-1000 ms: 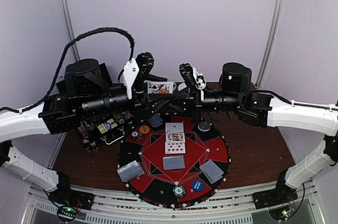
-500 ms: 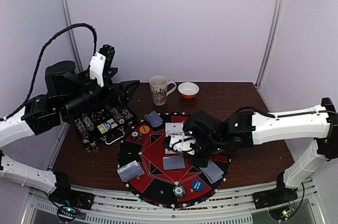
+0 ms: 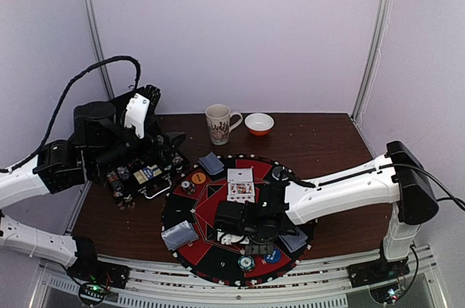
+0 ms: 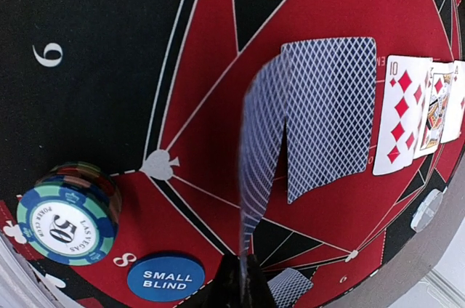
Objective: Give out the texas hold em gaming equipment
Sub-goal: Place the poker card in the community card area.
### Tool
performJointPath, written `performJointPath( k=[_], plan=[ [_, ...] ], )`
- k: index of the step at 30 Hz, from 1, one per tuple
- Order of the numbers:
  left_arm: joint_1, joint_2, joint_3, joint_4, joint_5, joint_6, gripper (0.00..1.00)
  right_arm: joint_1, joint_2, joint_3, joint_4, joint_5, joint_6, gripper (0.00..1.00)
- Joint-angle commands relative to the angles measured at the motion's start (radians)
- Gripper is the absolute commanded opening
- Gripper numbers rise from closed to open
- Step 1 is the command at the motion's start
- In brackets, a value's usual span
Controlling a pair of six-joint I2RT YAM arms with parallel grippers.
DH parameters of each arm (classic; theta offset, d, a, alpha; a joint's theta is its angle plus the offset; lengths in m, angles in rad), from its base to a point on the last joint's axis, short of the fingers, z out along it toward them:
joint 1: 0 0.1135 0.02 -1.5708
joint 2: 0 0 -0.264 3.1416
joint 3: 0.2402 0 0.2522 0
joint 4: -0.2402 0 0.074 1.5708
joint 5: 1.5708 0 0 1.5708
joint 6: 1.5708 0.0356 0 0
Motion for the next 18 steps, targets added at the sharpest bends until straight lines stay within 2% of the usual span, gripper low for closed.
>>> performJointPath(
  k=[1,18],
  plan=[
    [0.006,-0.053,-0.023,0.025,-0.039,-0.003,0.98,0.018,0.04,0.04,-0.098,0.048,-0.013,0.0],
    [0.01,-0.059,-0.029,0.016,-0.048,0.018,0.98,0.027,0.12,0.088,-0.113,0.077,-0.014,0.0]
  ],
)
